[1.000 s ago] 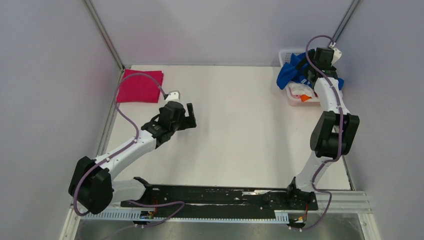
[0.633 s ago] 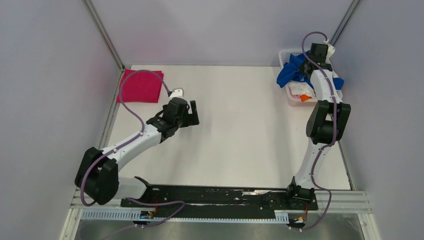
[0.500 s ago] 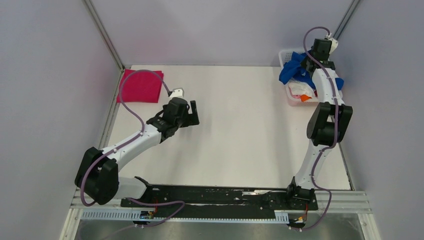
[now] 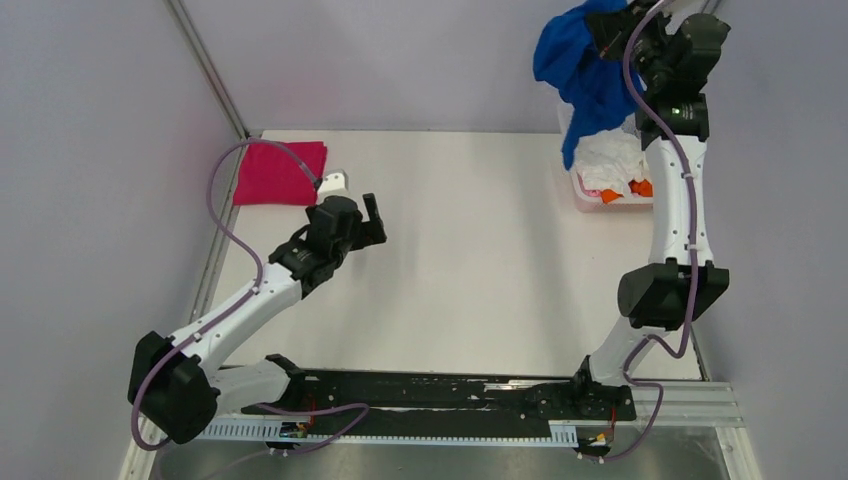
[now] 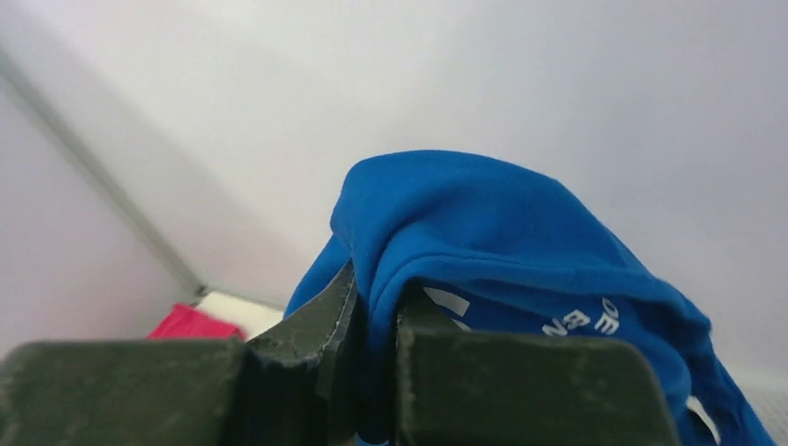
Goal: Fold and stack the t-shirts
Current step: Grab crumpled tshirt from bin with the right arm, then move the tshirt to the center of the board
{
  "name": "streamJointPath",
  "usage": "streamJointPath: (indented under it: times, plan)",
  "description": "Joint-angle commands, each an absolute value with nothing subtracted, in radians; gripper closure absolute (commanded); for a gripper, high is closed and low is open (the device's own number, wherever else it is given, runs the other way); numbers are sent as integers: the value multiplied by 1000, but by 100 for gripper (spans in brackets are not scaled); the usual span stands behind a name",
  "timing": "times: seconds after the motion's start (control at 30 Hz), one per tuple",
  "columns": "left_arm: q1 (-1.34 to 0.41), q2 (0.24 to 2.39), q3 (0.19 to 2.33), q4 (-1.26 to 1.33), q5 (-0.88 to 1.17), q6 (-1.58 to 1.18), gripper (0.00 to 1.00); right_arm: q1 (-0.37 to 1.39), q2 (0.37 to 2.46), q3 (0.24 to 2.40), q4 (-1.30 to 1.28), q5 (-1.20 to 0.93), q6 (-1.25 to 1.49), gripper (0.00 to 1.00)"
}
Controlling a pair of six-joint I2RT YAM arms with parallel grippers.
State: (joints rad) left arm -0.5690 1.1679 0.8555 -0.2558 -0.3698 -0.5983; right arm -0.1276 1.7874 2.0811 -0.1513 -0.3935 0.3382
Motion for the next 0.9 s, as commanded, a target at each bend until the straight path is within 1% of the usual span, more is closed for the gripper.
streamJointPath:
  times: [0.0,0.23,0.3,0.37,0.43,0.5,0.57,0.63,0.67,0.73,0.77,0.8,0.87]
  plan:
    - [-569,1106,852,-343,-498,-629,0,-9,1749,2160,-66,-708,337,100]
    - [-569,1009,827,-481,-596,-694,0,221,1739,2128,-102,-974,262,100]
    - [-568,979,815,-515,-609,-719,0,257,1722,2071,-126,-1050,224,100]
    - [-569,952,804,-546,-621,-740,0,266,1676,1958,-140,-1085,199,100]
    - [-568,932,796,-569,-629,-755,0,261,1598,1784,-163,-1034,140,97]
    - [-568,916,789,-590,-632,-774,0,253,1498,1556,-184,-913,47,93]
    - [-567,907,785,-614,-635,-793,0,240,1417,1340,-193,-735,-35,88]
    - [-566,904,780,-641,-636,-815,0,217,1369,1165,-193,-478,-14,84]
    - [-566,905,776,-655,-632,-821,0,193,1359,1101,-195,-363,23,71]
    - [-563,907,764,-661,-616,-837,0,137,1358,1024,-215,-164,115,26]
    - [-561,909,759,-657,-608,-840,0,116,1361,1008,-238,-81,161,11]
    - [-561,915,750,-645,-590,-840,0,106,1362,1000,-265,2,196,2]
    - [-558,934,746,-622,-559,-837,0,104,1352,992,-309,81,232,0]
